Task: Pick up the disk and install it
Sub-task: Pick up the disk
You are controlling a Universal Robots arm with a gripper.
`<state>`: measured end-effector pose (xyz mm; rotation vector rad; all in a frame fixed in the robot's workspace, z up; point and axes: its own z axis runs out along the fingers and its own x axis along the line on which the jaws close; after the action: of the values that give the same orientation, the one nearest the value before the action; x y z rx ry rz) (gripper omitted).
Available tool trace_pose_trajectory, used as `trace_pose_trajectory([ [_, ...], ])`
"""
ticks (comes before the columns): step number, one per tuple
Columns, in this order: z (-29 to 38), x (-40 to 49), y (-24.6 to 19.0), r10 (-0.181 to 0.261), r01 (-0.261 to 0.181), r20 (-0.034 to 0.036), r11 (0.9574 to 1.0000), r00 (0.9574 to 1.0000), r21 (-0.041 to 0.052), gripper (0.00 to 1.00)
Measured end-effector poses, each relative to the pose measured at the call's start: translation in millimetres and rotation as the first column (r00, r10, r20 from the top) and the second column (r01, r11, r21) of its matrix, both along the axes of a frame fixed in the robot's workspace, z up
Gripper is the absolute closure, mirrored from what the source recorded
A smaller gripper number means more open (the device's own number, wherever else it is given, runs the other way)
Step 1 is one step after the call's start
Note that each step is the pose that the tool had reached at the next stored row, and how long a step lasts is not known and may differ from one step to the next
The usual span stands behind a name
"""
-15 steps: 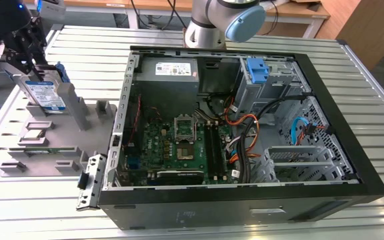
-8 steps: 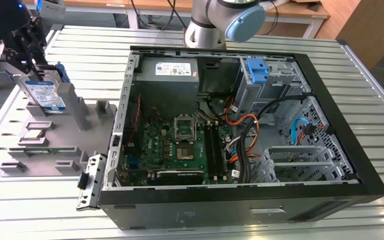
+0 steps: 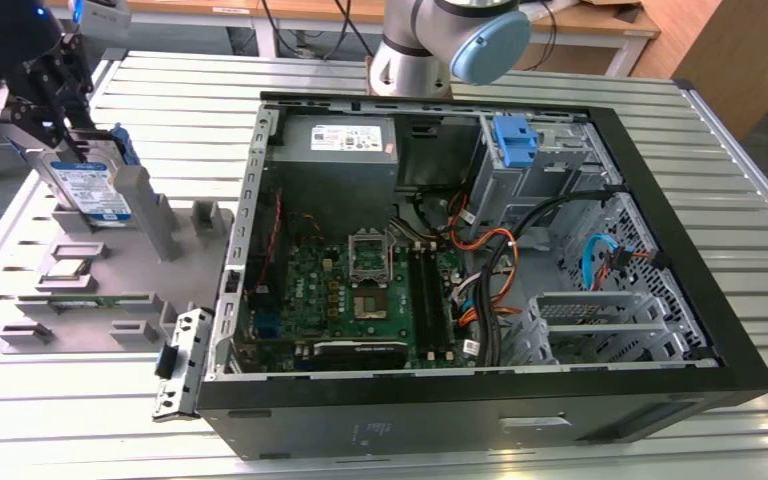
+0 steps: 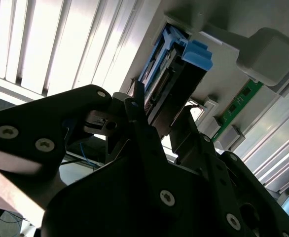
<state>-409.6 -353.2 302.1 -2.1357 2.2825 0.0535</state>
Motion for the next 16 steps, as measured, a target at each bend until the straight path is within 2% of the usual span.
trace_pose_trajectory([
  [16, -0.6, 0.0, -0.4, 0.0, 0.0, 0.0, 1.0, 1.0, -0.0012, 0.55],
])
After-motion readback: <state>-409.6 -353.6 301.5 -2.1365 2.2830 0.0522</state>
